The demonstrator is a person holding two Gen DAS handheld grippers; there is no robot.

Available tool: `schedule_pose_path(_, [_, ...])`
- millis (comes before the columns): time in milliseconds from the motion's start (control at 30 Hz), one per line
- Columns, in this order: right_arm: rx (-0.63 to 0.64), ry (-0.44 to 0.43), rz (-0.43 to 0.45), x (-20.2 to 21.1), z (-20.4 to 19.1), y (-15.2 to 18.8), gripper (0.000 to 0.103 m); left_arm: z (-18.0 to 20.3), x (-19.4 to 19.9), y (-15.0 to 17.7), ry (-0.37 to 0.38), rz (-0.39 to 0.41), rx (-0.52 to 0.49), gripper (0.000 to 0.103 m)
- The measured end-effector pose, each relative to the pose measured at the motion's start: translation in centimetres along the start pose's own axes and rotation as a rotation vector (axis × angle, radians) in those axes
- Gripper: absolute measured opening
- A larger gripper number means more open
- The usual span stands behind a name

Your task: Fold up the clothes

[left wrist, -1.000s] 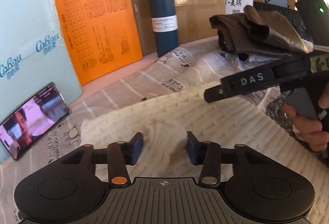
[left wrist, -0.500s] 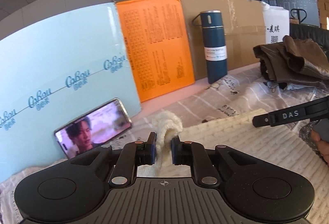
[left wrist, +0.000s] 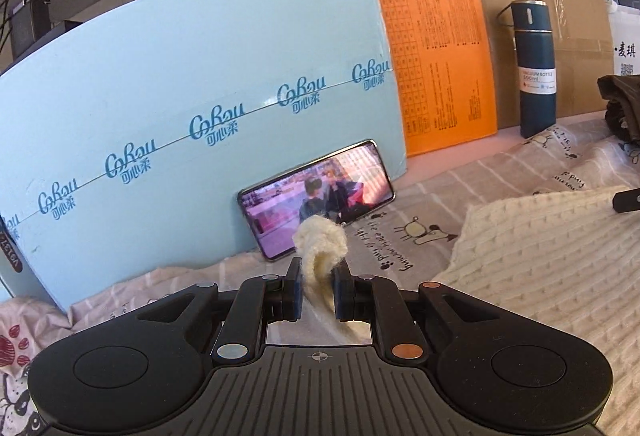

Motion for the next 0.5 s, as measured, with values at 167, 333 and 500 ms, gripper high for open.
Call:
schedule_pose_path(167, [-0.003,-0.009,0.003,-0.1,0.0,0.1,0.051,-1.2,-1.4,1.3,-0.047,-0.048,-0.025,0.017])
schedule_pose_path(333, [0.003,-0.035,0.003,-0.1,-0.2,0.2,0.037,-3.9,-2.7,2.3,-0.026,-0.139,0.085,0.035])
schedule_pose_path(500, [0.029,-0.037,0.048,0.5,-0.5,-0.1,0.014,-7.1,-1.7,1.7,-0.015,-0.105,0.248,0.055])
Point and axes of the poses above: each gripper's, at about its wrist camera, not at the fingertips, and x roughly against the way its jaws point, z to its right, y to its underside, the point moved 6 cm from there along -x, roughly the way its jaws point, and after that the axes turned 8 degrees about x, right-handed, at the moved point
